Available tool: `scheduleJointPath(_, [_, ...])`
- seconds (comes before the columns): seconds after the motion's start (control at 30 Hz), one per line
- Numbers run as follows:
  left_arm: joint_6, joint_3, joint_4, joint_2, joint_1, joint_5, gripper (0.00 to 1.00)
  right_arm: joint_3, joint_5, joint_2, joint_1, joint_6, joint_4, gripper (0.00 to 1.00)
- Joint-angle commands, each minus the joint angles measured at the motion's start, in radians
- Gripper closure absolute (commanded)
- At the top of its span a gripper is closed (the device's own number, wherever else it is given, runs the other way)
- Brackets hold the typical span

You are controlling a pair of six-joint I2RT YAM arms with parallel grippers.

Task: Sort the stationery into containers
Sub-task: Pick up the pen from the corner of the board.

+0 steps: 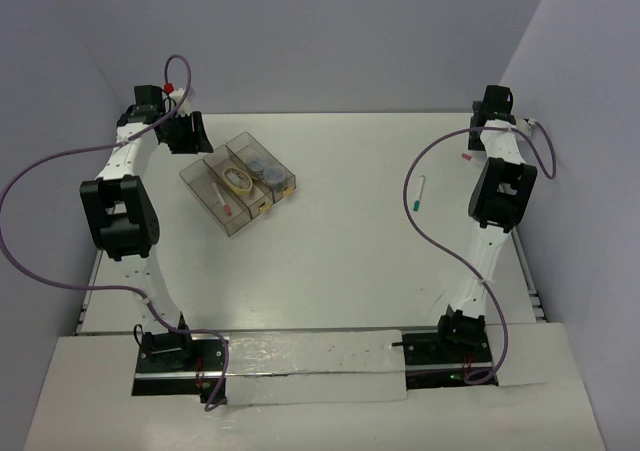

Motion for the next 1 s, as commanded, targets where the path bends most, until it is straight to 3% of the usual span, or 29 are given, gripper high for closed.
scheduleJointPath(0.0, [-0.019,-0.013,0.002,-0.029,0.008,0.028,0.41,-0.037,0.087,-0.018,-0.02,-0.041,0.116,0.0])
scheduleJointPath(0.7, [-0.074,-0.015,-0.024,-0.026,0.023,0.028,0.41,-0.15,0.103,-0.042,-0.08,-0.028,0.071,0.0])
scheduleJointPath(0.87, [-0.076,0.032,-0.036,0.001,0.024,0.035,0.41,-0.328,0.06,-0.114,-0.081,0.025,0.141,0.0])
scheduleJointPath(0.97, [-0.068,0.038,-0.037,0.003,0.026,0.037,0.41,-0.331,0.054,-0.115,-0.082,0.021,0.111,0.0])
